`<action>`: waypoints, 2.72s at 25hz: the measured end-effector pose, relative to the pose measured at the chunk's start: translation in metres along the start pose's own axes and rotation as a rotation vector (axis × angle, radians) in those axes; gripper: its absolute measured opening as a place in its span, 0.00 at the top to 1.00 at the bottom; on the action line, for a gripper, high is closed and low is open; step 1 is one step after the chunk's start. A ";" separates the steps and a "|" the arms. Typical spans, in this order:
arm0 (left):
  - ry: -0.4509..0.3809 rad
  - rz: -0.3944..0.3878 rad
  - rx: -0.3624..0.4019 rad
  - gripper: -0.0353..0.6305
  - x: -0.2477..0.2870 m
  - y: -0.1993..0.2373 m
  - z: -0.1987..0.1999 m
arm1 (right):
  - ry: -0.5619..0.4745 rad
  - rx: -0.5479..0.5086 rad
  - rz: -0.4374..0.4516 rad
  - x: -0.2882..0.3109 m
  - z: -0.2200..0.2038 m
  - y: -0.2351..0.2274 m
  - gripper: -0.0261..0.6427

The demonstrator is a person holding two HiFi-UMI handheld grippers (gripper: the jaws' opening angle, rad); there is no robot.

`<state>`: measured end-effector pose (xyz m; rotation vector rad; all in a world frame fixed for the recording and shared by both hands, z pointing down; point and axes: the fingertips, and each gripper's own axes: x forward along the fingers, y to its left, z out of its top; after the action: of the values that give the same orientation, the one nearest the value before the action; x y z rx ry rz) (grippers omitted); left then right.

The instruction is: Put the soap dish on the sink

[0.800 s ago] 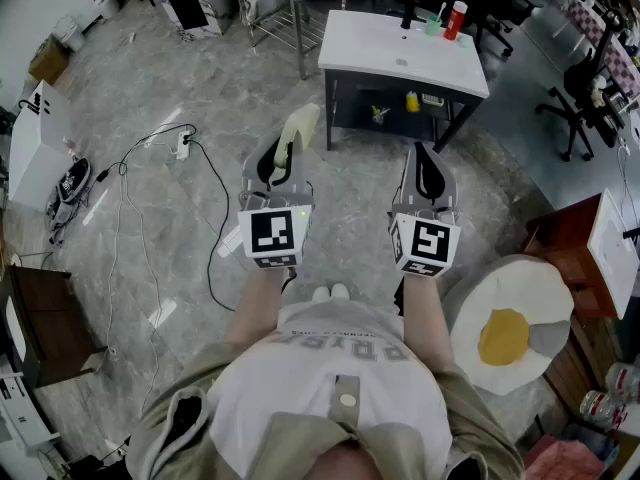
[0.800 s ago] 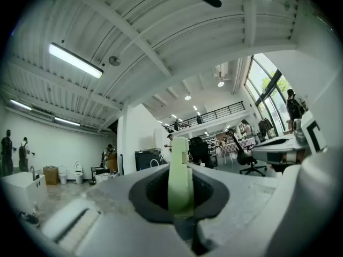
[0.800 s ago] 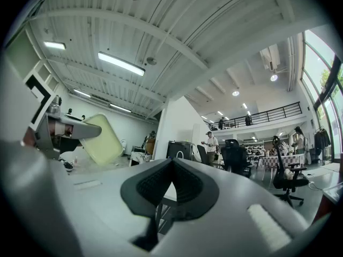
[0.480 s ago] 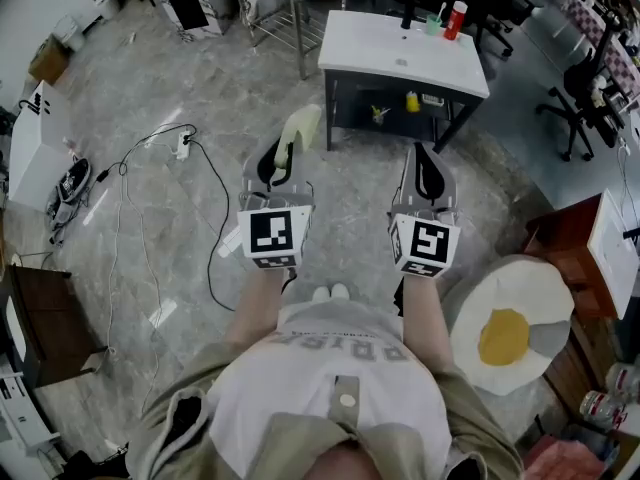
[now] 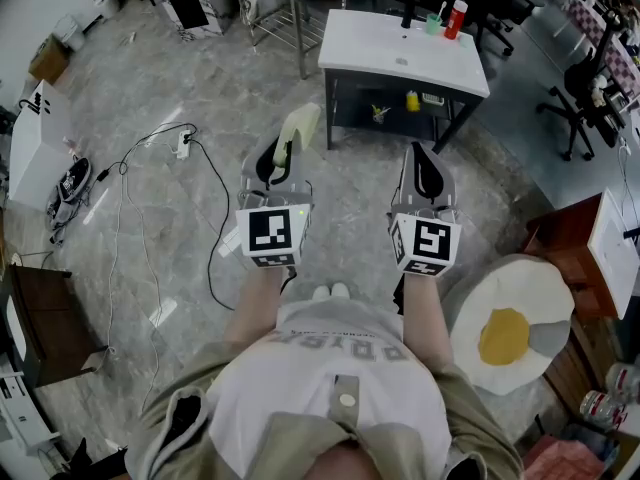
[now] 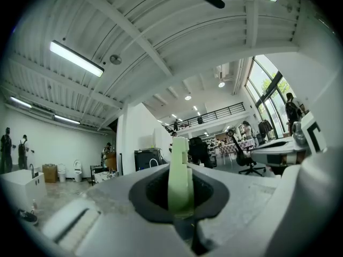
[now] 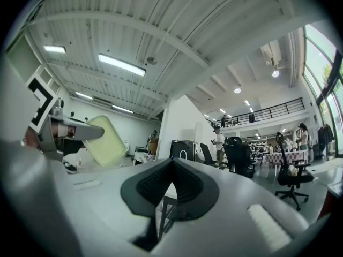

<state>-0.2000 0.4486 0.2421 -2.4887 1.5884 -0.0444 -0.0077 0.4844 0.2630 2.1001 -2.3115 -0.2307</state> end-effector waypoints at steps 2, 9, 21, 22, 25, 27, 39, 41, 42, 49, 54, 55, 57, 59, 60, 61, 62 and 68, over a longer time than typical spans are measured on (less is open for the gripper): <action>0.000 0.001 0.002 0.92 0.000 0.001 0.000 | -0.015 0.045 0.011 0.001 0.000 -0.002 0.96; 0.008 0.010 0.007 0.92 0.001 0.005 -0.002 | -0.019 0.080 0.022 0.002 -0.003 -0.009 0.52; 0.024 0.034 0.001 0.92 0.010 -0.003 -0.002 | -0.001 0.090 0.044 0.006 -0.009 -0.027 0.52; 0.020 0.041 0.002 0.92 0.009 -0.003 -0.001 | -0.002 0.088 0.049 0.007 -0.010 -0.028 0.52; 0.009 0.069 -0.013 0.92 0.004 0.000 0.000 | 0.001 0.094 0.057 0.010 -0.014 -0.031 0.52; 0.017 0.084 -0.024 0.92 0.002 0.003 -0.003 | 0.011 0.105 0.057 0.014 -0.018 -0.033 0.52; 0.062 0.067 -0.050 0.92 0.049 0.019 -0.028 | 0.066 0.115 0.031 0.051 -0.041 -0.046 0.52; 0.054 0.053 -0.050 0.92 0.064 0.021 -0.028 | 0.063 0.110 0.019 0.063 -0.040 -0.050 0.52; 0.049 0.043 -0.048 0.92 0.072 0.023 -0.027 | 0.060 0.109 0.011 0.069 -0.040 -0.053 0.52; 0.020 0.011 -0.043 0.92 0.123 0.045 -0.024 | 0.038 0.102 -0.026 0.116 -0.034 -0.060 0.52; 0.015 -0.007 -0.041 0.92 0.152 0.068 -0.029 | 0.028 0.097 -0.044 0.151 -0.032 -0.057 0.52; 0.020 -0.009 -0.042 0.92 0.156 0.072 -0.032 | 0.030 0.095 -0.047 0.155 -0.034 -0.055 0.52; 0.029 -0.017 -0.042 0.92 0.164 0.080 -0.038 | 0.039 0.095 -0.058 0.164 -0.038 -0.052 0.52; 0.036 -0.029 -0.040 0.92 0.171 0.086 -0.043 | 0.050 0.098 -0.069 0.170 -0.043 -0.049 0.52; 0.039 -0.034 -0.041 0.92 0.174 0.090 -0.045 | 0.056 0.096 -0.075 0.172 -0.044 -0.048 0.52; 0.043 -0.036 -0.043 0.92 0.177 0.093 -0.048 | 0.061 0.093 -0.080 0.175 -0.046 -0.047 0.52; 0.048 -0.036 -0.047 0.92 0.180 0.096 -0.051 | 0.066 0.090 -0.084 0.177 -0.047 -0.047 0.52; 0.077 -0.024 -0.068 0.92 0.198 0.107 -0.069 | 0.089 0.072 -0.101 0.192 -0.054 -0.056 0.52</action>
<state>-0.2204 0.2165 0.2760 -2.5875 1.6156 -0.0926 0.0342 0.2832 0.2927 2.2146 -2.1991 -0.0544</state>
